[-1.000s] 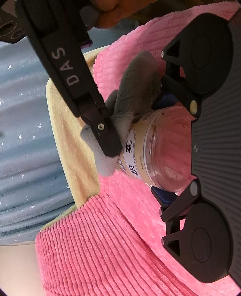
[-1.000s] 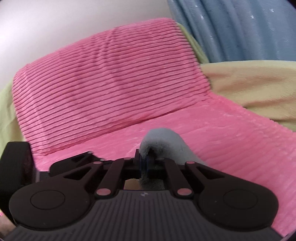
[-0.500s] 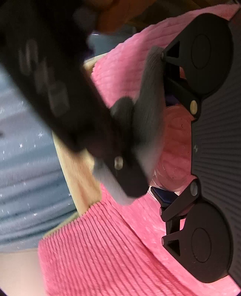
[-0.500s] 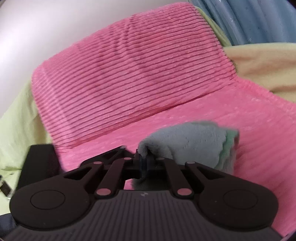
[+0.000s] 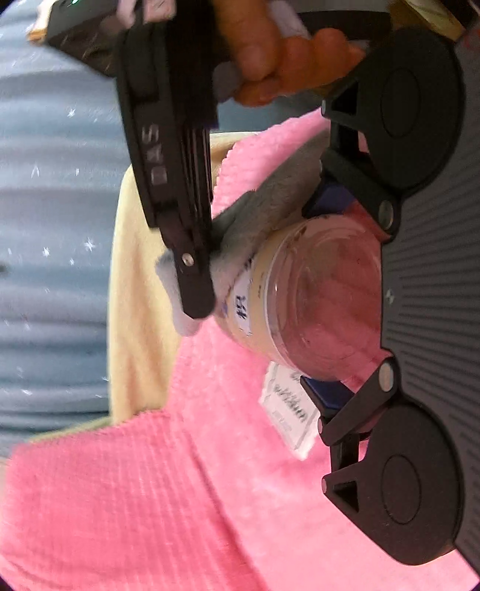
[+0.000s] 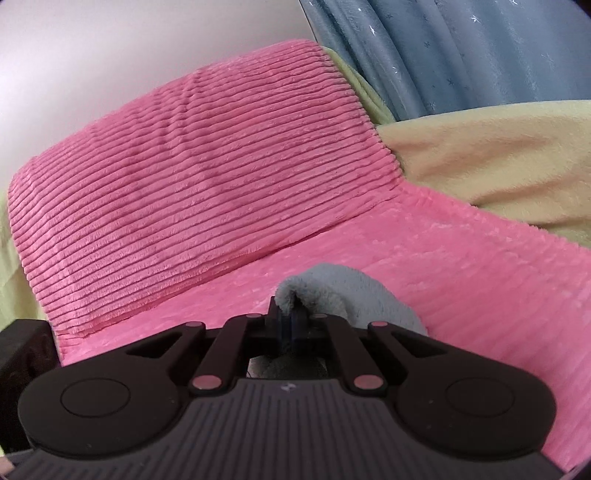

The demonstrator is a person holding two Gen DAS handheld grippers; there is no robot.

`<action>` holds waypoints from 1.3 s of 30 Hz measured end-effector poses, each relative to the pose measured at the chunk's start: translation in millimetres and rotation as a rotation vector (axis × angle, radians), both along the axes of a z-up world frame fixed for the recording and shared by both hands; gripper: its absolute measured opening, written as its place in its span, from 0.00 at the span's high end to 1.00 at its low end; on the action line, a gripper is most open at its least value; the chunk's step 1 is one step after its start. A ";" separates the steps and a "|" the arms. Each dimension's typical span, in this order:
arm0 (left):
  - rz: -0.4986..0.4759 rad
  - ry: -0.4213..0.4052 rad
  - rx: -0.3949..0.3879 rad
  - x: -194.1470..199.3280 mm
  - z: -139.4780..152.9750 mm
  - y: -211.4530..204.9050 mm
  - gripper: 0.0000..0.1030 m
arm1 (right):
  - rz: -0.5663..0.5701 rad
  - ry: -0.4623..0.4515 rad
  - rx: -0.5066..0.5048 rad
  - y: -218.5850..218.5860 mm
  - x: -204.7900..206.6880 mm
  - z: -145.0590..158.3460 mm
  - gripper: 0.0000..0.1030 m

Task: Clean container

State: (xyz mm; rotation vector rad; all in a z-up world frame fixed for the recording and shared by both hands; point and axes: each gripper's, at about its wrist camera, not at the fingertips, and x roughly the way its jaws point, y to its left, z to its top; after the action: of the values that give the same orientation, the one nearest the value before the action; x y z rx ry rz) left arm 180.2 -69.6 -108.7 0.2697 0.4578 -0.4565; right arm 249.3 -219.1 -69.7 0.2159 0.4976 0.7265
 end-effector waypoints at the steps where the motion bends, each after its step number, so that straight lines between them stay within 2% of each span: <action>1: 0.002 0.005 -0.007 0.5 0.2 0.8 0.17 | 0.000 -0.001 0.000 -0.7 0.4 0.0 0.98; 6: 0.012 0.029 -0.042 3.1 1.0 5.1 0.17 | -0.001 -0.003 0.001 -4.5 2.4 0.0 0.96; 9: -0.003 -0.028 0.066 -1.9 -2.0 -4.6 0.17 | -0.001 -0.005 0.001 -6.7 3.5 0.0 0.96; 13: -0.020 -0.067 0.145 -7.1 -5.4 -16.0 0.17 | -0.008 -0.009 0.000 -7.4 2.2 -0.6 0.98; 15: -0.025 -0.083 0.174 -9.1 -7.9 -20.4 0.17 | -0.097 -0.039 -0.027 -2.6 -5.6 -4.7 0.98; 17: -0.023 -0.085 0.180 -8.8 -8.8 -22.9 0.17 | -0.161 -0.028 -0.001 -11.3 0.9 -7.9 0.98; 19: -0.015 -0.066 0.152 -6.2 -9.0 -20.9 0.17 | -0.170 -0.006 0.035 -17.3 3.3 -11.0 0.98; 22: -0.004 -0.008 0.044 -0.8 -4.5 -11.1 0.16 | -0.169 -0.020 0.019 -16.4 1.7 -11.2 0.98; 27: 0.041 0.137 -0.236 16.7 -0.5 15.7 0.15 | -0.123 -0.024 0.007 -11.5 -4.1 -10.1 0.98; 29: 0.052 0.173 -0.291 20.1 -4.4 21.1 0.16 | -0.101 -0.024 0.004 -9.3 -6.6 -9.6 0.98; 33: 0.043 0.118 -0.205 15.0 -4.1 13.3 0.16 | -0.058 -0.025 -0.004 -4.9 -11.6 -8.6 0.97; 39: 0.011 0.017 -0.011 3.2 -6.3 -7.4 0.17 | 0.003 -0.026 -0.014 1.0 -18.4 -7.2 0.97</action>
State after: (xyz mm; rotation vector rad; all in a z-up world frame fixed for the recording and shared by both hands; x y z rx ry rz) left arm 183.4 -77.0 -115.0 0.2529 0.4730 -0.4507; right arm 231.0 -218.1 -76.9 0.1920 0.4779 0.7275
